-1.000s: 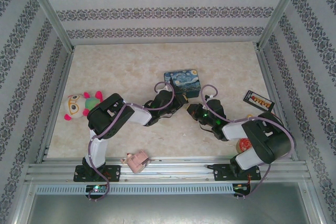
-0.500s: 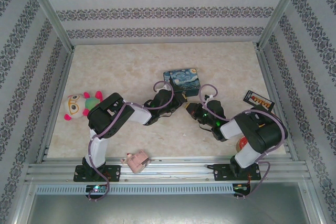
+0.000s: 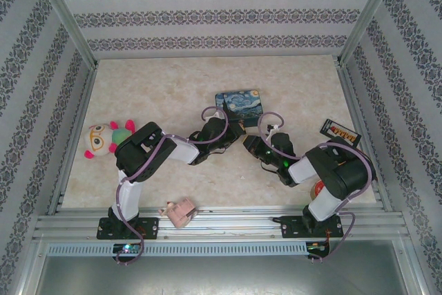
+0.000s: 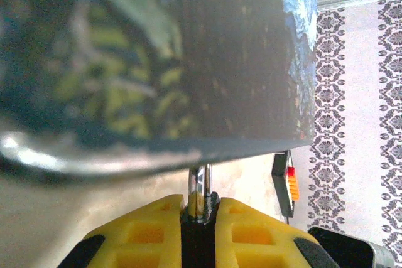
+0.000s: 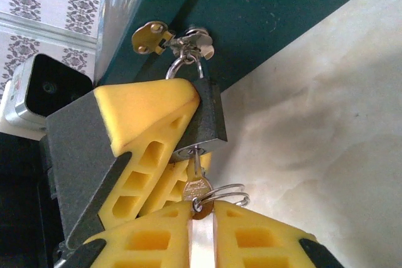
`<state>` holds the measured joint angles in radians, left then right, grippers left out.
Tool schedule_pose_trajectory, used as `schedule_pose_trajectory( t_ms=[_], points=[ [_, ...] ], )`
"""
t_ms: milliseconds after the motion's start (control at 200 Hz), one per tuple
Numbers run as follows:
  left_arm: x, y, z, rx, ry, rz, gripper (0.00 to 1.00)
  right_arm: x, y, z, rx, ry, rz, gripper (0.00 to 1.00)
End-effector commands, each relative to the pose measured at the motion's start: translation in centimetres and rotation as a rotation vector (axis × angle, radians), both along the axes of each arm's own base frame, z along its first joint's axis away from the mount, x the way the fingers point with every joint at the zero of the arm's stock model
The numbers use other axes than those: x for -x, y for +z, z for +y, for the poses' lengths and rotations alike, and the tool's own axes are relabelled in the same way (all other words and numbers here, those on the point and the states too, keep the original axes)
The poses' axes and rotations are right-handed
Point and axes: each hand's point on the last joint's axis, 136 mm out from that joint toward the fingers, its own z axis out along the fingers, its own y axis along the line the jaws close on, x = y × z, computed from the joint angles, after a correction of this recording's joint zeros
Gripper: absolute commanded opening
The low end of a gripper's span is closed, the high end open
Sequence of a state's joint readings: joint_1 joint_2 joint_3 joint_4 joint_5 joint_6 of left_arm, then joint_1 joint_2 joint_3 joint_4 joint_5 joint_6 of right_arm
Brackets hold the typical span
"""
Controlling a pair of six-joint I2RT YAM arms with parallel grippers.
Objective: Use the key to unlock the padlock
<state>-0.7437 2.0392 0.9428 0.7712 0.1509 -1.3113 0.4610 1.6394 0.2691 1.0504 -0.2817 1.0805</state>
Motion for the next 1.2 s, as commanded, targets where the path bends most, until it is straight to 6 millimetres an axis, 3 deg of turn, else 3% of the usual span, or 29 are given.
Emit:
schedule_pose_trajectory(
  t_ms=[0, 240, 435, 465, 650, 869, 1194],
  points=[
    [0.7, 1.7, -0.7, 0.048, -0.053, 0.000, 0.02, 0.7, 0.1, -0.2, 0.053, 0.015, -0.043, 0.20],
    [0.2, 1.7, 0.1, 0.026, -0.059, 0.028, 0.02, 1.5, -0.5, -0.6, 0.189, 0.023, -0.032, 0.22],
    [-0.1, 1.9, 0.6, -0.023, -0.070, 0.039, 0.03, 2.7, -0.6, -1.8, 0.423, 0.039, -0.011, 0.27],
    [-0.1, 1.9, 0.7, -0.026, -0.073, 0.046, 0.03, 2.2, 0.6, -1.5, 0.443, 0.037, -0.031, 0.28],
    [-0.2, 2.0, 0.4, -0.031, -0.100, 0.071, 0.03, 2.4, 1.9, -1.5, 0.634, 0.078, -0.065, 0.32],
    [-0.1, 2.4, 0.3, -0.036, -0.125, 0.080, 0.03, 2.1, 2.5, -0.9, 0.825, 0.141, -0.101, 0.33],
    [0.0, 2.6, 0.1, 0.002, -0.144, 0.101, 0.03, 1.6, 2.7, 0.2, 0.937, 0.230, -0.154, 0.36]
  ],
)
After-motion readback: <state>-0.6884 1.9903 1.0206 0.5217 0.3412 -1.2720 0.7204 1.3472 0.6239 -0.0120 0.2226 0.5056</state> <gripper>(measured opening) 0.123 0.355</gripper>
